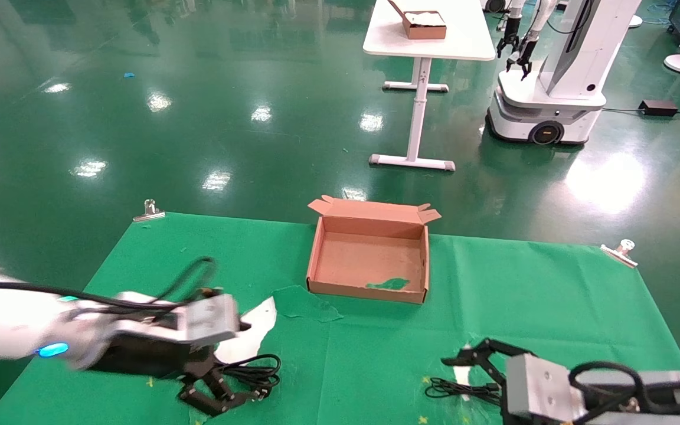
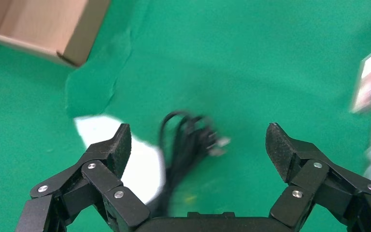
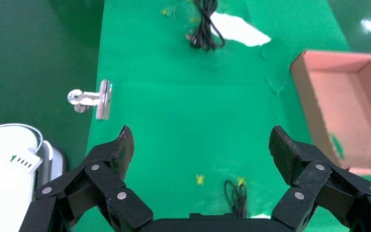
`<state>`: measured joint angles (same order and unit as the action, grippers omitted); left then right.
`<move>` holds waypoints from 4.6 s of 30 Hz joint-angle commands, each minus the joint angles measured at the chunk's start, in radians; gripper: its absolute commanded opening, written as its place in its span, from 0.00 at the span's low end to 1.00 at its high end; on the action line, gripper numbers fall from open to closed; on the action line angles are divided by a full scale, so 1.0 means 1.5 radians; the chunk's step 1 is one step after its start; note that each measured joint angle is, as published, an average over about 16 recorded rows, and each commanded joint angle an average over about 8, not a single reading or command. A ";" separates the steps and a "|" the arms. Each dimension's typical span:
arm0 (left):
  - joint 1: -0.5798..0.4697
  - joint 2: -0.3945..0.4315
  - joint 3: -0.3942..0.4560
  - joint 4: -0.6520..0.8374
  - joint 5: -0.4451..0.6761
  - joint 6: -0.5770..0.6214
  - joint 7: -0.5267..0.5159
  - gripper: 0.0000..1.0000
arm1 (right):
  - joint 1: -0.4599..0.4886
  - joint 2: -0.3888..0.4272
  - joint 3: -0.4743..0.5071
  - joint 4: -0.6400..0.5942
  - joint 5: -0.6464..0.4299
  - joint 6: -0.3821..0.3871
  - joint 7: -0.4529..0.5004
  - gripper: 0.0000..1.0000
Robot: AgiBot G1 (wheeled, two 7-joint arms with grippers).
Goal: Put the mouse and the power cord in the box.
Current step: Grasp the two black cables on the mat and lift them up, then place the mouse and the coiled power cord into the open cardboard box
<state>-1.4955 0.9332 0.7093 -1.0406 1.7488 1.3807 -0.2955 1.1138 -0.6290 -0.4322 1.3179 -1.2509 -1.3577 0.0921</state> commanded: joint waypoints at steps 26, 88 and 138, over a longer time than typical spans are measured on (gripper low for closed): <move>-0.053 0.162 0.120 0.204 0.264 -0.118 0.017 1.00 | 0.000 0.012 -0.010 0.002 -0.046 0.019 0.022 1.00; -0.067 0.183 0.115 0.271 0.246 -0.126 0.050 0.00 | 0.179 -0.229 -0.171 -0.276 -0.475 0.110 0.058 0.00; -0.143 0.296 0.127 0.218 0.066 -0.326 0.191 0.00 | 0.371 -0.134 -0.074 -0.340 -0.427 0.145 0.014 0.00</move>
<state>-1.7135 1.3705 0.9142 -0.7182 1.8560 0.9009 -0.0207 1.6629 -0.8305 -0.5461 0.8103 -1.8901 -1.1455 0.1133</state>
